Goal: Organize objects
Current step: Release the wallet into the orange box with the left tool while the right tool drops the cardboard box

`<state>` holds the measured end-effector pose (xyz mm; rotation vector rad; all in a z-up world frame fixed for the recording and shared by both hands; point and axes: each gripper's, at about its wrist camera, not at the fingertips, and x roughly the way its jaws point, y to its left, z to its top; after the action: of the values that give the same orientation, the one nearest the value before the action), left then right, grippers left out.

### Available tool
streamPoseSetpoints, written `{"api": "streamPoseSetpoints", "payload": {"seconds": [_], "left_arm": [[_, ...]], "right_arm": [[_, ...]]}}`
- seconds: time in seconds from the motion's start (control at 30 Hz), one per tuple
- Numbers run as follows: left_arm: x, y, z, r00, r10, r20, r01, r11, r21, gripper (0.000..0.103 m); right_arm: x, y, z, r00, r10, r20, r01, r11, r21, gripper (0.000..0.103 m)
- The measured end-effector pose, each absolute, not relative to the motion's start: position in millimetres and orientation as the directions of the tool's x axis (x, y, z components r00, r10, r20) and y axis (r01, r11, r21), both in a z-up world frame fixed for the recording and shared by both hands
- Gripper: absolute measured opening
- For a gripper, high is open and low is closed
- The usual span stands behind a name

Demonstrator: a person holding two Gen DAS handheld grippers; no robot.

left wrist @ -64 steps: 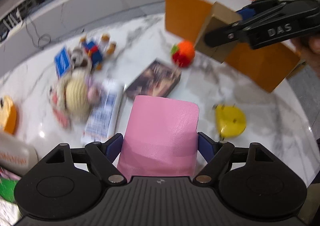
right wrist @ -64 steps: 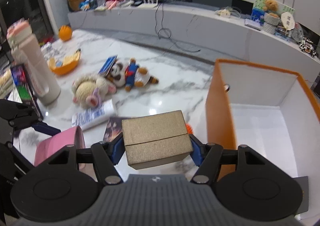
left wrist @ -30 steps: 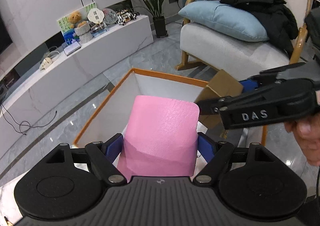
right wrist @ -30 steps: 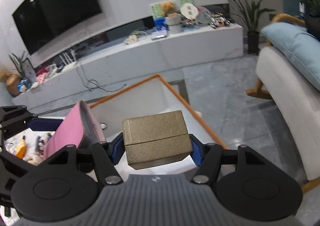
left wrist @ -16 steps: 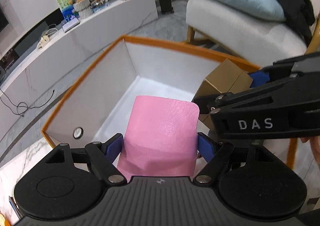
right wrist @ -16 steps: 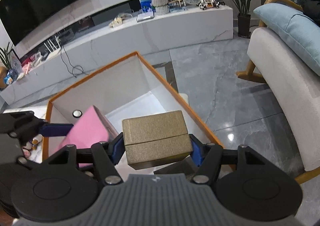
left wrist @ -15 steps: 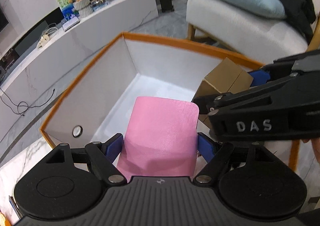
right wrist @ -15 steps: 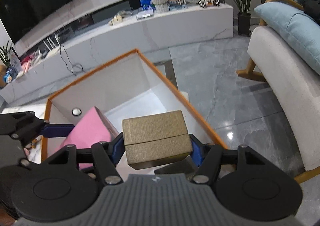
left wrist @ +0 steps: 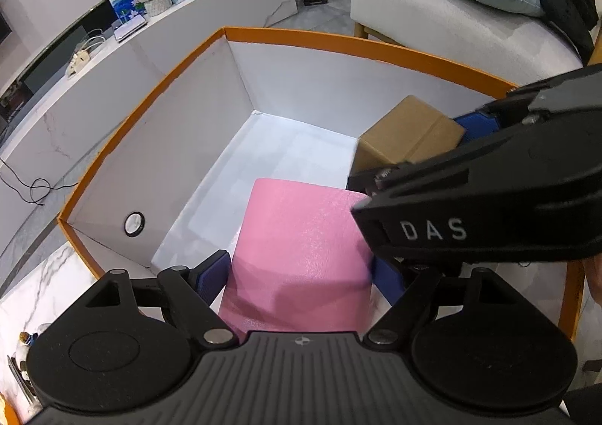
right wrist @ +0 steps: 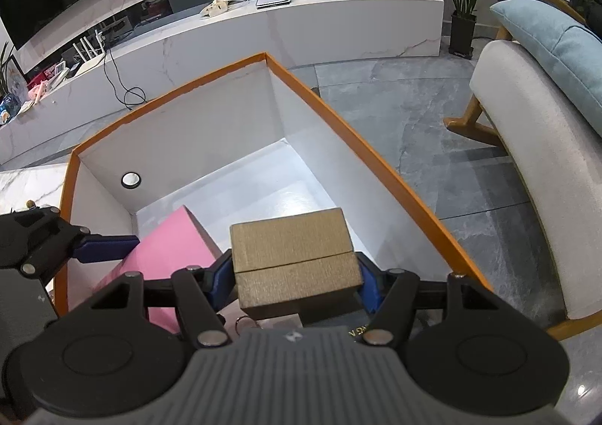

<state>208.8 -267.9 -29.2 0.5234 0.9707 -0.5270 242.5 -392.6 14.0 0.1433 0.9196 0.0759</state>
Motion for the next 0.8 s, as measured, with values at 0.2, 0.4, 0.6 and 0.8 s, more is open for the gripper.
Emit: {"api": "streamPoseSetpoints", "payload": {"seconds": [0.2,0.4,0.6,0.8], "left_arm": [[210,-267,-28,0.459,-0.197,-0.866,0.631,0.759,0.161,0.096],[208,-260,-12,0.499,-0.249,-0.83,0.601,0.79,0.125,0.098],[204,-249,10,0.54,-0.295,-0.789,0.581,0.808,0.095,0.099],[200,-233,20,0.552,-0.312,-0.773,0.563,0.823,0.07,0.099]], "right_arm": [[239,-395,27,0.646,0.143,-0.749,-0.002,0.982,0.186,0.073],[233,-402,39,0.695,0.144,-0.705,0.026,0.974,0.224,0.073],[227,-407,51,0.729,0.151,-0.667,0.039,0.965,0.261,0.073],[225,-406,57,0.738,0.152,-0.657,0.035,0.964,0.263,0.073]]}}
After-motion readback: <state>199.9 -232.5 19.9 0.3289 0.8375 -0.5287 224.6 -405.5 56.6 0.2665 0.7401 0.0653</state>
